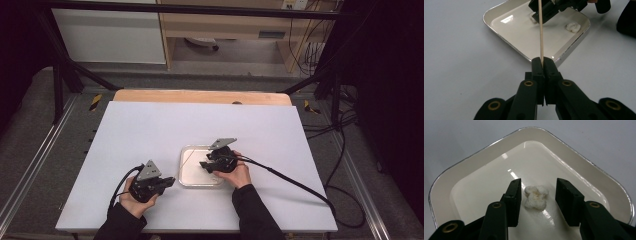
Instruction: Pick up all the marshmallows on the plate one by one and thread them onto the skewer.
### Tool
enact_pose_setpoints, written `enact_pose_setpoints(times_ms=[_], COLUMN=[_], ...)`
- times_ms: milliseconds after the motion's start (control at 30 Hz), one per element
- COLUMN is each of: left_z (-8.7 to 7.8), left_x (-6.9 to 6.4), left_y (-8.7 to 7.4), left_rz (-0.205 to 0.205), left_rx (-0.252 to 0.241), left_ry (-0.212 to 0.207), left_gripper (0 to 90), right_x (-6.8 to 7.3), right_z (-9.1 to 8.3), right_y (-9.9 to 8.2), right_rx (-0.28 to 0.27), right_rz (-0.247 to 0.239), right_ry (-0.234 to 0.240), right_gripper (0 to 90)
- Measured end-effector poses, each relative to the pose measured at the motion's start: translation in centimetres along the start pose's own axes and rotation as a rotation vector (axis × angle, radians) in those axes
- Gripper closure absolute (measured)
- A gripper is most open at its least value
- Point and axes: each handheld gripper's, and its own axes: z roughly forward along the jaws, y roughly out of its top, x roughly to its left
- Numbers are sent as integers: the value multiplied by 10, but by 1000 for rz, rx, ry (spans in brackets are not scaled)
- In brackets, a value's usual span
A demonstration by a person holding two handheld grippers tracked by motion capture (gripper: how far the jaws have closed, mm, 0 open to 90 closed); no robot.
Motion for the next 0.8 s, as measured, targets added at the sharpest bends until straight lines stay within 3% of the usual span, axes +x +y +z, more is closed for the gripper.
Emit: enact_pose_setpoints(times_ms=[233,467,800], left_z=[1,1,-1], left_x=[-2,-3,-5], left_y=[0,0,1], left_rz=[5,7,15], left_rx=[-1,-3,-21], left_ry=[-1,-2,-2], left_gripper=[884,884,884], right_x=[3,2,3], right_z=[-1,-2,-38], right_y=[-2,-1,10], right_rx=[-4,-6,-90], right_rz=[-31,-8,28], right_ry=[-10,-5,60], right_gripper=[673,710,715])
